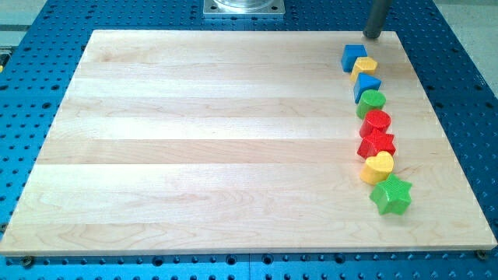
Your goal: Place cube and green circle parallel to each other
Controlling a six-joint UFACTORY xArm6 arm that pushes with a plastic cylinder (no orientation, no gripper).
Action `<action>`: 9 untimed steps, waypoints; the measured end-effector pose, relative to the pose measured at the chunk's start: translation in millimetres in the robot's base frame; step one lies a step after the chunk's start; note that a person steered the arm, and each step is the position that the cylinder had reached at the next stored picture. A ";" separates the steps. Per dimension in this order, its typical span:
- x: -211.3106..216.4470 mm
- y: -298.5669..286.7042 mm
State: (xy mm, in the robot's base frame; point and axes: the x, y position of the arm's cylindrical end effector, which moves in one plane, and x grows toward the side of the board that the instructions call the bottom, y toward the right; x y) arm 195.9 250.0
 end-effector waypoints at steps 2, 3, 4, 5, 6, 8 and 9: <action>-0.2 1.0; -0.1 1.0; 7.2 1.0; 31.0 0.9; 68.9 -2.3; 98.2 38.2; 99.7 5.5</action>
State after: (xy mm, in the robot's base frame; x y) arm 295.6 255.5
